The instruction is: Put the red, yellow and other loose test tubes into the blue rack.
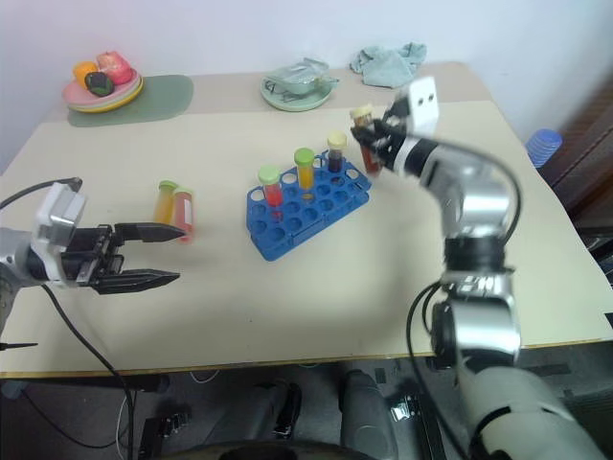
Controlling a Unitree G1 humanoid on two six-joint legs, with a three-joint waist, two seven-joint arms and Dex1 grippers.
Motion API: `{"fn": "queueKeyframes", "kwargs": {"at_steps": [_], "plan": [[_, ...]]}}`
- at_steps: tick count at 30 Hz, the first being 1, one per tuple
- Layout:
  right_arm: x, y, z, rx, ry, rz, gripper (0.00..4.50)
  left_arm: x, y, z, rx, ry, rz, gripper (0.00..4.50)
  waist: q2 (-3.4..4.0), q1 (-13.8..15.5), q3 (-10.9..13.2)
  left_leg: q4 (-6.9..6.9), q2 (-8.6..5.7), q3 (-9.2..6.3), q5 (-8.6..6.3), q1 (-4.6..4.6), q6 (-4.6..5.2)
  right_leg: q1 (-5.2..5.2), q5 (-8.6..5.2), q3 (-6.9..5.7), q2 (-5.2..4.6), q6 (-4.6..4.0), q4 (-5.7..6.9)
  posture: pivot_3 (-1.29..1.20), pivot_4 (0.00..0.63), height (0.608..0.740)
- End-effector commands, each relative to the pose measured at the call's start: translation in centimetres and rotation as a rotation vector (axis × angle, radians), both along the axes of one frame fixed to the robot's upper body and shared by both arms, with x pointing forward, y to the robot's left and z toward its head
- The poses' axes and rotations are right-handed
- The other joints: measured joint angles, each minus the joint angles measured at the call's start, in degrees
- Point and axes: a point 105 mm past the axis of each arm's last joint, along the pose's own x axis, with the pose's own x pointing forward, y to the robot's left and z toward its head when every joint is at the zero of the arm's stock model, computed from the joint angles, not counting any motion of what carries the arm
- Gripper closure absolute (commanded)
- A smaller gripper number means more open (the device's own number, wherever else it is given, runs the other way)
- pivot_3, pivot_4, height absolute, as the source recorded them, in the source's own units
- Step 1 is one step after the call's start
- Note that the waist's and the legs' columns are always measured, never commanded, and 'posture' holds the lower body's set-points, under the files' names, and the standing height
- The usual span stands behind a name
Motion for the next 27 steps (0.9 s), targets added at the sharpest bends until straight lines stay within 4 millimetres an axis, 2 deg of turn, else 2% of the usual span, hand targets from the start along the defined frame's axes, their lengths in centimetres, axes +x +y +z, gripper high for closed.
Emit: {"fn": "queueKeyframes", "kwargs": {"at_steps": [1, 2, 7, 14, 18, 27], "plan": [[-1.2, 1.3, 2.4, 0.011, -0.271, -0.043, 3.51, -0.1, 0.6, 1.4, 0.006, -0.047, 0.018, 0.77, 0.06, -0.42, 0.04, 0.0, 0.03, 0.04, 0.0, 0.0, -0.01, -0.03, 0.0, 0.02, 0.04, -0.01, 0.02, 0.0, 0.15, 0.74], [-1.0, 1.1, 1.9, -0.005, -0.308, -0.089, 3.51, -0.1, 0.6, 1.3, 0.008, -0.049, 0.023, 0.77, 0.08, -0.53, 0.05, -0.01, 0.05, 0.07, 0.01, 0.01, -0.01, -0.06, 0.01, 0.05, 0.07, -0.02, 0.05, 0.0, 0.15, 0.74], [-0.1, 0.5, 0.5, 0.124, -0.368, -0.228, 3.51, -0.1, 0.4, 1.3, -0.01, -0.044, 0.041, 0.77, 0.08, -0.71, 0.05, -0.03, 0.14, 0.11, 0.04, 0.11, -0.09, -0.04, 0.07, 0.05, 0.18, -0.11, 0.07, 0.0, 0.15, 0.74], [0.7, 0.7, -1.0, 0.178, -0.356, -0.25, 3.51, -0.5, 1.0, 1.8, -0.001, -0.038, 0.069, 0.77, 0.09, -1.8, 0.06, -0.05, 0.18, 0.11, 0.06, 0.11, -0.12, -0.04, 0.07, 0.05, 0.23, -0.13, 0.08, 0.0, 0.15, 0.74], [0.6, 1.4, -1.7, 0.219, -0.349, -0.236, 3.51, -0.8, 1.1, 1.9, -0.003, -0.029, 0.086, 0.77, 0.1, -1.97, 0.06, -0.06, 0.31, 0.11, 0.04, 0.14, -0.22, -0.05, 0.11, 0.08, 0.46, -0.22, 0.07, 0.0, 0.15, 0.74], [0.3, 4.4, -1.4, 0.297, -0.362, -0.159, 3.51, -1.4, 1.4, 1.8, -0.005, -0.015, 0.115, 0.77, 0.12, -2.24, 0.07, -0.09, 0.48, 0.11, 0.07, 0.17, -0.39, -0.06, 0.2, 0.1, 0.57, -0.36, 0.08, 0.0, 0.15, 0.74]]}}
